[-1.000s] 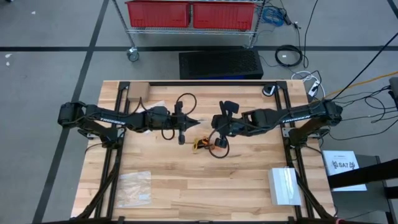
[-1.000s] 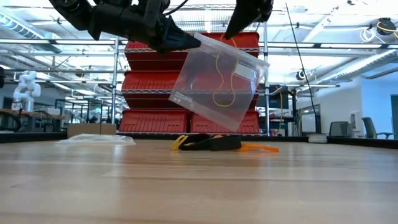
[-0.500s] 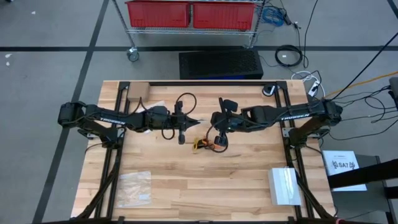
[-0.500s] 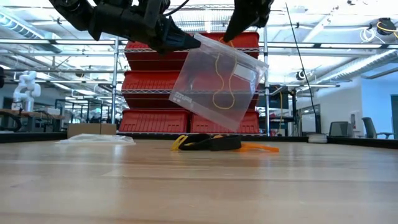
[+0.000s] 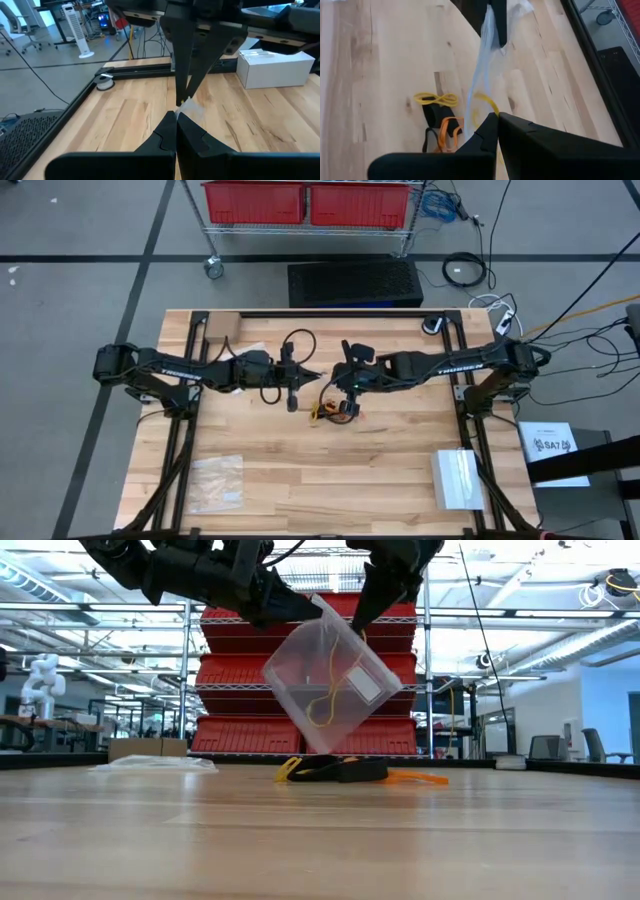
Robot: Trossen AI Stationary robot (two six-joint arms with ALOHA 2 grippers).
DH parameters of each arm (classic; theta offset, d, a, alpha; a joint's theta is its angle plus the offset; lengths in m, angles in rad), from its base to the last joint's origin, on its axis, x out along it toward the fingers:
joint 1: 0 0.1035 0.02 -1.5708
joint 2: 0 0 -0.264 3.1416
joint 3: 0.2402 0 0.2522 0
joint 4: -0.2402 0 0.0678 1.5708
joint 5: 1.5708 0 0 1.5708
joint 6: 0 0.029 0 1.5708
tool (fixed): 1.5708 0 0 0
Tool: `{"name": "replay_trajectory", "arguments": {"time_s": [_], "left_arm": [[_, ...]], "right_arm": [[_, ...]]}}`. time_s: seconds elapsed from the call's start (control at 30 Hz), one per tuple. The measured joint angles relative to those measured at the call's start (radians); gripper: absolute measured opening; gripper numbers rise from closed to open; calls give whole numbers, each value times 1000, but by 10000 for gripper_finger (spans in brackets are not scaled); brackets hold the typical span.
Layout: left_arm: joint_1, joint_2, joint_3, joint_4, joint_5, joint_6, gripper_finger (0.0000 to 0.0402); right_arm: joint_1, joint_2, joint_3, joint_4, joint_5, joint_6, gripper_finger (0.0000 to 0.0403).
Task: Sort rubber bands
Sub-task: Put the yellow rubber band into the transparent zip bag
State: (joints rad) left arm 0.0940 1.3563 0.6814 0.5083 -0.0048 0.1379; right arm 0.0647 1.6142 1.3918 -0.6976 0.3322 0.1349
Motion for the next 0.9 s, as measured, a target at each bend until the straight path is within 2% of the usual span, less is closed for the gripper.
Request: {"name": "replay_trajectory", "arguments": {"time_s": [0.4,0.73,0.9], "left_arm": [[0,0,0,-2,-2,0,0],[0,0,0,-4,-5,-1,0],[0,0,0,-2,-5,-18,0]], "right_arm": [[1,-2,0,40,-25,10,0],[32,-2,0,36,-42,88,0],[42,-2,0,31,-17,107,0]]}}
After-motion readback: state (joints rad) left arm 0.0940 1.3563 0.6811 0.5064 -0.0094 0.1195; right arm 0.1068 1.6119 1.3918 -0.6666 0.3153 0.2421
